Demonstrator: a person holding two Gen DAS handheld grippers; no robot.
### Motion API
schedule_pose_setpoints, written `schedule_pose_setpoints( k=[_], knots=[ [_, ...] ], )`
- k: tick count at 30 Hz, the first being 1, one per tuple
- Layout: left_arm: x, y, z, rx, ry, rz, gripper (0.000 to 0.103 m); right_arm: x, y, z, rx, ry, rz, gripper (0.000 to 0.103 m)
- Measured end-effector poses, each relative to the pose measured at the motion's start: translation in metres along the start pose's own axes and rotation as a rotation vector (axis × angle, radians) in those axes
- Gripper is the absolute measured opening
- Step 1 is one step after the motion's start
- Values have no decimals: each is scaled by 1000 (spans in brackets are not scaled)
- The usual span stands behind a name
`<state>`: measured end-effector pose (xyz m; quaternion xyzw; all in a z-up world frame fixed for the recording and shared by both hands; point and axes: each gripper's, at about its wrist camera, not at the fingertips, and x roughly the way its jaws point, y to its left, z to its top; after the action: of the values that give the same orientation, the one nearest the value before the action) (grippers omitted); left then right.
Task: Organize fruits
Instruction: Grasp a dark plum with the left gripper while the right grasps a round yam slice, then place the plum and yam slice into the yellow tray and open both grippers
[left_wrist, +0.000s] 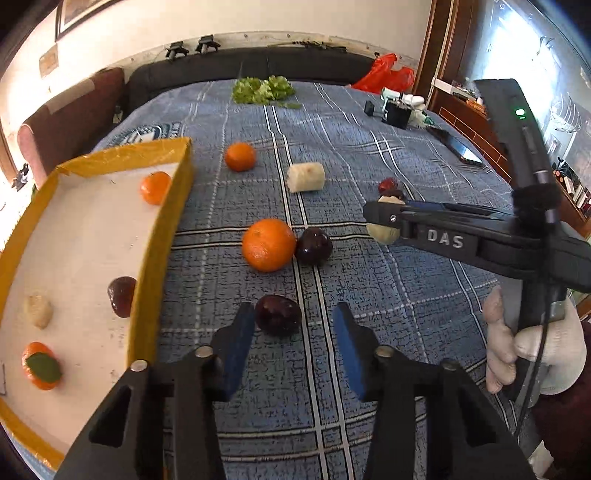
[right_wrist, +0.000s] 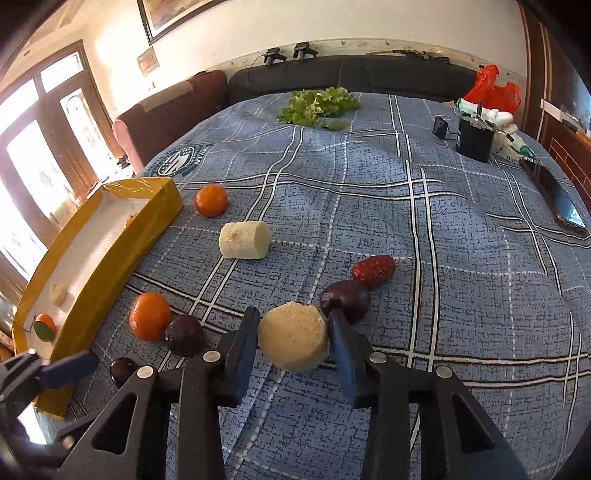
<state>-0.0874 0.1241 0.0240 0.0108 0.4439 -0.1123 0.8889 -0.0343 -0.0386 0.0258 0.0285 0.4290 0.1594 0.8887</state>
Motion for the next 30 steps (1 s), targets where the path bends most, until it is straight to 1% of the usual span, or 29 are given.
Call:
schedule_pose_setpoints(
  k=[4, 6, 9, 10, 11, 15, 19, 24, 28, 30],
  knots=[
    [12, 6, 2, -22, 16, 6, 42, -1, -3, 0, 12, -2, 16, 42],
    [18, 8, 3, -28, 37, 7, 42, -2, -4, 0, 18, -2, 25, 42],
    [22, 6, 4, -19, 45, 8, 42, -2, -5, 0, 27, -3, 32, 42],
    [22, 4, 4, -12, 44, 23, 36, -2, -5, 0, 28, -4, 33, 42],
    [22, 3, 3, -7, 43, 34, 28, -3, -5, 0, 28, -5, 33, 42],
    [16, 7, 2, -35, 18, 33, 28, -5, -4, -3, 25, -11, 31, 42],
    [-1, 15, -2, -93, -22, 19, 28, -7, 1, -6, 6, -18, 23, 42],
    [-40, 37, -1, -146, -98, 20, 28, -12, 8, -11, -11, -37, 28, 42],
    [-75, 70, 2, -182, -155, 77, 28, -30, 20, -13, -27, -76, 37, 42],
    [-87, 90, 4, -201, -175, 120, 28, -40, 30, -11, -28, -84, 76, 42]
  ],
)
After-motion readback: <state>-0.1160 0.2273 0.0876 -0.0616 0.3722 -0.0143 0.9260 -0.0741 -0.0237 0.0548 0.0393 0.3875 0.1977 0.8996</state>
